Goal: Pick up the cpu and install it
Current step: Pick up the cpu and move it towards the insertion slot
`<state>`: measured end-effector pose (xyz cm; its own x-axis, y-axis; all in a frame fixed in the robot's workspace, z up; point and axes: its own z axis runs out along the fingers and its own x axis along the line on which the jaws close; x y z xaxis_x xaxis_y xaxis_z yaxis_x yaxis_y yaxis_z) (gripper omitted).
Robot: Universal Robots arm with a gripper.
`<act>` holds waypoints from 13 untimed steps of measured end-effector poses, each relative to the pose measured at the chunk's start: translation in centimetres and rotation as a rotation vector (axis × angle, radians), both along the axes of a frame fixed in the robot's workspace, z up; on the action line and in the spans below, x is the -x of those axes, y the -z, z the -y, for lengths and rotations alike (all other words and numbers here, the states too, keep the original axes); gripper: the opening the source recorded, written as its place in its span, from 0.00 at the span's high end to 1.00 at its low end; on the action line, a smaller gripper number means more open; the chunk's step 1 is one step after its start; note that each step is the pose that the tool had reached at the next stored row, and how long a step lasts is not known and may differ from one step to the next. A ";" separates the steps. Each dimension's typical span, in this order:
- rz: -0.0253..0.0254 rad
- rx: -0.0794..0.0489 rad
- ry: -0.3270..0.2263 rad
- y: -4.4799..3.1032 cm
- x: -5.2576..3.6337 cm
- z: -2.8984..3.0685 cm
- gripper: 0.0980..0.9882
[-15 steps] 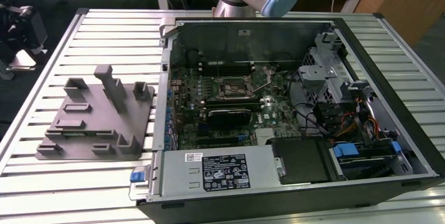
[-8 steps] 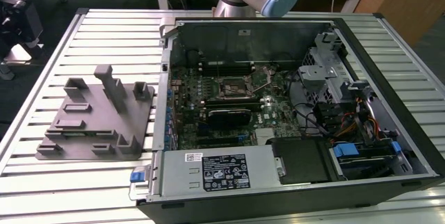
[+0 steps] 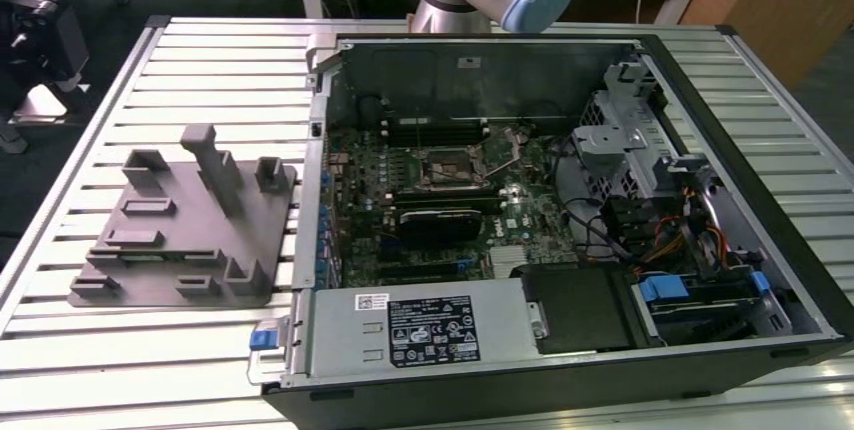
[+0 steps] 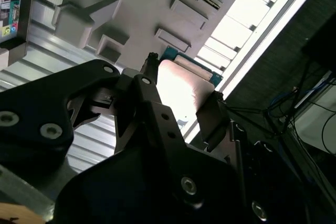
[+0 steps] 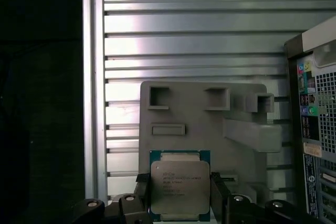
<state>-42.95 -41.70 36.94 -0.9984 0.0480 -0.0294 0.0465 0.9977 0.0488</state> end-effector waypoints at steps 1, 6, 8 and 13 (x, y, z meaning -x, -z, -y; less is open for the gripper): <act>0.0000 0.000 0.000 0.00 -0.18 0.00 0.50; -0.0001 0.000 0.000 0.00 -1.01 0.00 0.50; 0.0000 0.000 0.000 0.01 -1.33 0.00 0.50; -0.0001 0.000 0.000 0.00 -2.26 0.00 0.50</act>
<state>-40.69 -41.70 36.94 -0.9984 0.0479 -0.0293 0.0464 0.9977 0.0489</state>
